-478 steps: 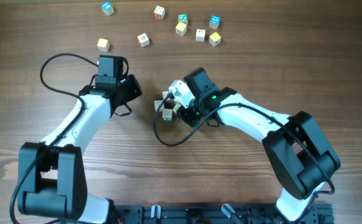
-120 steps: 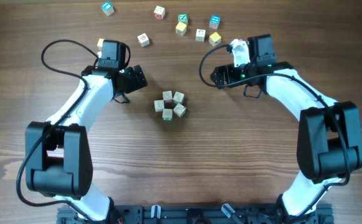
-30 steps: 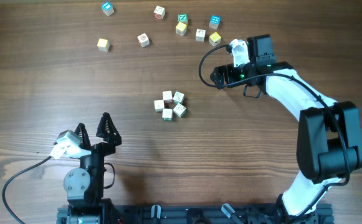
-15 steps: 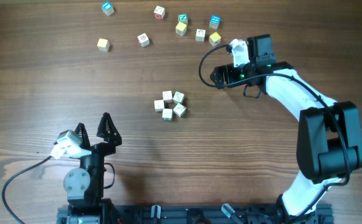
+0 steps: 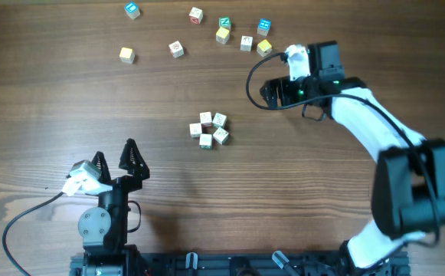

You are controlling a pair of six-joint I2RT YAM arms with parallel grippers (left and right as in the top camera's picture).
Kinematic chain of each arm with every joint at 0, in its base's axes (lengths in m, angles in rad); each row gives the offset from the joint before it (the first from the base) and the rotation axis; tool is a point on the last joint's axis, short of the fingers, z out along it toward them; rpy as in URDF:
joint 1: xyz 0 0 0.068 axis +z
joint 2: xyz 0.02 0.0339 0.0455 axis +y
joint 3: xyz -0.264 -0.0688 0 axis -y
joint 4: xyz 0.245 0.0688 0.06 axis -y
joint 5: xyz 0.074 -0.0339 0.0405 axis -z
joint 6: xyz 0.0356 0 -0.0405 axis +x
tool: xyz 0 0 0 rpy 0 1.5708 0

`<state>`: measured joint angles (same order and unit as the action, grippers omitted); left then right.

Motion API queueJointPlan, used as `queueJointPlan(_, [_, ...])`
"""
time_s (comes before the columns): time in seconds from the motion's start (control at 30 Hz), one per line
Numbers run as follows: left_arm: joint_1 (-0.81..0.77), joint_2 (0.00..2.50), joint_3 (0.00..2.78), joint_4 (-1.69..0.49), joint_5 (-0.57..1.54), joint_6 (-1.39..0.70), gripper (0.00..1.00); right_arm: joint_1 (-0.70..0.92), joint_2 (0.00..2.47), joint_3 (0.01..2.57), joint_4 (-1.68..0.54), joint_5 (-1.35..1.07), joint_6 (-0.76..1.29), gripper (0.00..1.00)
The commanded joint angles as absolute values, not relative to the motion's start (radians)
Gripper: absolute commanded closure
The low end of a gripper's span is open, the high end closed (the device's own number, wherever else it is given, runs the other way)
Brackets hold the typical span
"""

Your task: Form a circle

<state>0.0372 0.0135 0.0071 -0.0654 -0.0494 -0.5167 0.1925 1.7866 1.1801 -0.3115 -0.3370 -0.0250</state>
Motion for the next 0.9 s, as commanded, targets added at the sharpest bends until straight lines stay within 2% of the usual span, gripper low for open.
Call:
queueJointPlan(0.0, [0.044,0.003,0.006,-0.072,-0.034,-0.498,0.00,0.184,1.596,1.180,-0.323,-0.219,-0.055,0.00])
queueJointPlan(0.13, [0.044,0.003,0.006,-0.072,-0.034,-0.498,0.00,0.179,1.486,1.099,-0.411,-0.190,-0.281,0.00])
queueJointPlan(0.23, [0.044,0.003,0.006,-0.072,-0.034,-0.498,0.00,0.179,1.409,0.897,-0.439,-0.191,-0.393,0.00])
queueJointPlan(0.37, [0.044,0.003,0.006,-0.072,-0.034,-0.498,0.00,0.179,1.323,0.524,-0.013,-0.281,-0.387,0.00])
queueJointPlan(0.53, [0.044,0.003,0.006,-0.072,-0.034,-0.498,0.00,0.168,1.284,0.287,0.260,-0.266,-0.252,0.00])
queueJointPlan(0.63, [0.044,0.003,0.006,-0.072,-0.034,-0.498,0.00,0.100,1.259,0.222,0.283,-0.264,-0.150,0.00])
queueJointPlan(0.87, [0.044,0.003,0.006,-0.072,-0.034,-0.498,0.00,0.019,1.116,0.010,0.407,-0.308,-0.098,0.01])
